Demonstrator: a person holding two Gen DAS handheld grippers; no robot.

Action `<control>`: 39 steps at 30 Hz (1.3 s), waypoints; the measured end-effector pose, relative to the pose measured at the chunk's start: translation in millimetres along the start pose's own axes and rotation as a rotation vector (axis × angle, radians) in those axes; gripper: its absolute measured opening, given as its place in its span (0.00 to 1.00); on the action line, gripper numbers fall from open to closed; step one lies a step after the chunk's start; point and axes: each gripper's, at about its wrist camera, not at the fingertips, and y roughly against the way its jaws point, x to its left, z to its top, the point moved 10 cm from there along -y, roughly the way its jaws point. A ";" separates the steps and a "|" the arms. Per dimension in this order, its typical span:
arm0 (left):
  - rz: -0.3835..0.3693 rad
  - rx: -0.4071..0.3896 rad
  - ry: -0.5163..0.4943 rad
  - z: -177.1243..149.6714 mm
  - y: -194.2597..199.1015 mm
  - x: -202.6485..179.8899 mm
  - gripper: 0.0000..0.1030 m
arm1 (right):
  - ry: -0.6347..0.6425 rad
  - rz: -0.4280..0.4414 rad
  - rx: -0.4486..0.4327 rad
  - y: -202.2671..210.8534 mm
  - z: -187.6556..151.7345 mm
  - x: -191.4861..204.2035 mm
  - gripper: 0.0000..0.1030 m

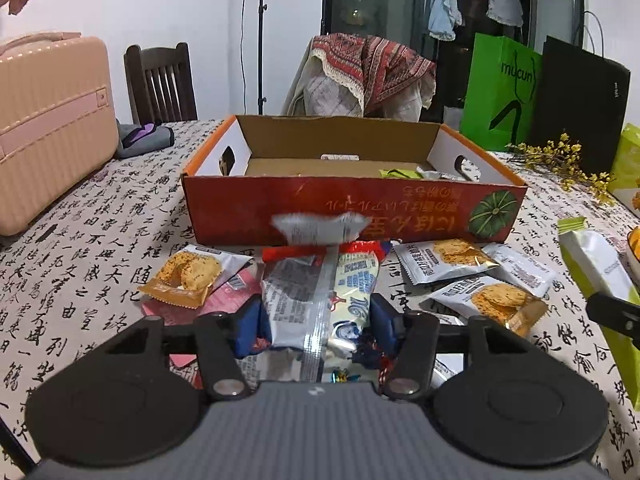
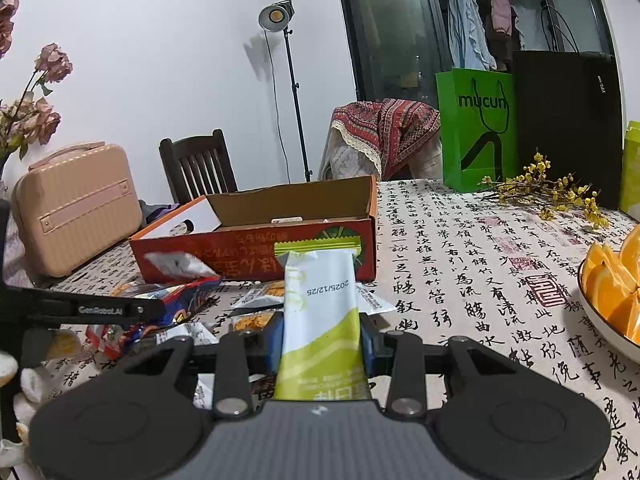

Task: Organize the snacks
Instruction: 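Carry the green packet over the box while the left gripper carries a silver-red packet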

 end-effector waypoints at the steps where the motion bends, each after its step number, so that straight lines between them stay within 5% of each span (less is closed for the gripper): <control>1: -0.002 -0.006 -0.001 0.9 3.0 0.4 0.55 | -0.001 0.000 -0.001 0.0 0.5 -0.3 0.35; 20: -0.058 -0.229 -0.022 56.3 68.5 -9.6 0.55 | 0.008 0.007 -0.059 -0.6 32.9 6.0 0.35; 39: -0.030 -0.232 0.013 142.4 -2.9 -5.4 0.55 | -0.022 0.016 -0.095 -86.6 138.7 16.8 0.35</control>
